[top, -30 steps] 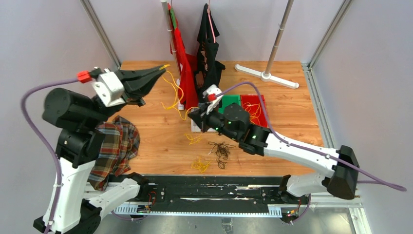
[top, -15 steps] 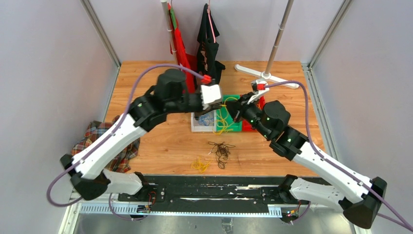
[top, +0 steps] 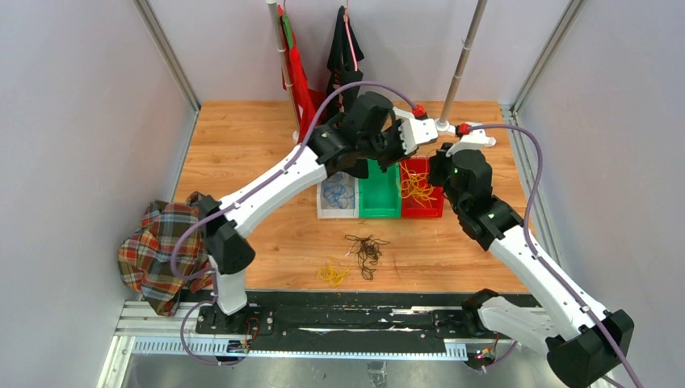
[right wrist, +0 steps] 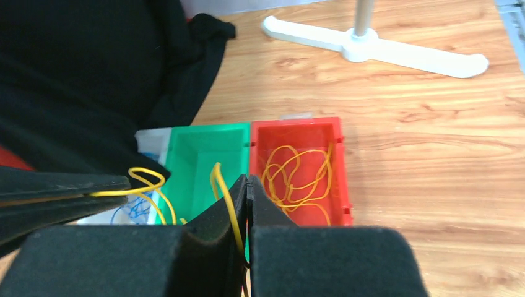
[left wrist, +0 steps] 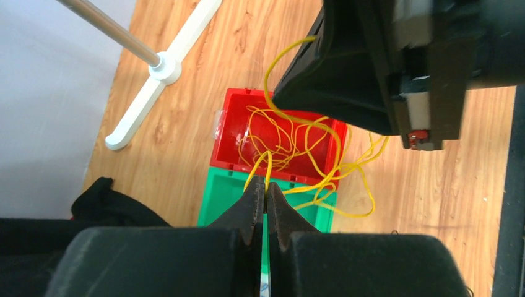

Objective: Untangle the cables

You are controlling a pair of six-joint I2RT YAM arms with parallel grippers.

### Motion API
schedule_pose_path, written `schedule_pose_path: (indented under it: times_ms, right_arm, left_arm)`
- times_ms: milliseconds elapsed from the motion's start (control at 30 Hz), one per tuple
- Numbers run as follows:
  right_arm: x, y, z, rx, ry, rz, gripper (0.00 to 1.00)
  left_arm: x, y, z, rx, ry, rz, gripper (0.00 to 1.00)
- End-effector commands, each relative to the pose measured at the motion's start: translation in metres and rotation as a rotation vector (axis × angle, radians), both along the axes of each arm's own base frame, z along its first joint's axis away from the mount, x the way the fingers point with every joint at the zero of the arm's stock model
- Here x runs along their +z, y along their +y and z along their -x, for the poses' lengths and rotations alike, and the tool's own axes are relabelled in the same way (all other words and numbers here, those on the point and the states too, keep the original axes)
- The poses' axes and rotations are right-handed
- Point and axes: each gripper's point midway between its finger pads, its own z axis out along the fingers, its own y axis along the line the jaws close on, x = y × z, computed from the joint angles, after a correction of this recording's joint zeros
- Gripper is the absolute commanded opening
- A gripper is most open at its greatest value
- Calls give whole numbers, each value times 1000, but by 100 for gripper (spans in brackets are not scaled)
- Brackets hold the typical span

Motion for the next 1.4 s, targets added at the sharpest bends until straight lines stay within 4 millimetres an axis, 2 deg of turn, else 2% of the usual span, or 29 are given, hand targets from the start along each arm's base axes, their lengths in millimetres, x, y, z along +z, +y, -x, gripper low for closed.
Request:
schedule_pose_path:
  times_ms: [0, 67, 167, 333, 367, 433, 567, 633, 700, 833, 933, 1000, 1133, 1267, 1367]
  right_arm:
    - [-2, -40, -11, -136, 3, 4, 0]
    - [-8, -51, -17, -168, 22, -6, 1]
    - [-21, -62, -25, -201, 59, -20, 1]
    - [-45, -68, -42, -233, 99, -31, 0]
    - [-48, -68, -46, -236, 107, -31, 1]
    - [-55, -65, -52, -227, 125, -26, 1]
    - [-66, -62, -65, -218, 155, 4, 1]
    - [-73, -59, -71, -211, 166, 16, 1]
    - [-80, -56, -78, -202, 184, 26, 1]
    - [-99, -44, -95, -157, 234, 48, 1]
    - [-115, -32, -105, -127, 276, 85, 1]
    - [-129, -26, -111, -119, 305, 130, 1]
    - [-156, -21, -118, -117, 368, 220, 1]
    - [-178, -16, -116, -101, 458, 296, 17]
    - [-177, -17, -112, -101, 492, 308, 28]
  left_arm:
    - [-5, -26, -7, -20, 36, 24, 0]
    - [-16, -36, -11, -35, 54, 19, 2]
    - [-34, -48, -16, -58, 72, 4, 12]
    - [-58, -54, -16, -102, 101, -52, 43]
    - [-63, -53, -15, -110, 102, -74, 50]
    - [-70, -46, -14, -125, 96, -120, 71]
    - [-63, -22, -5, -137, 119, -161, 90]
    - [-61, 0, -3, -118, 141, -176, 97]
    - [-58, 25, -1, -86, 164, -195, 99]
    - [-64, 89, 12, -35, 224, -269, 98]
    - [-77, 130, 26, -14, 231, -313, 98]
    - [-84, 150, 36, 1, 241, -332, 98]
    - [-98, 172, 61, -6, 266, -352, 98]
    - [-114, 183, 83, -33, 309, -362, 98]
    - [-126, 192, 94, -62, 307, -388, 98]
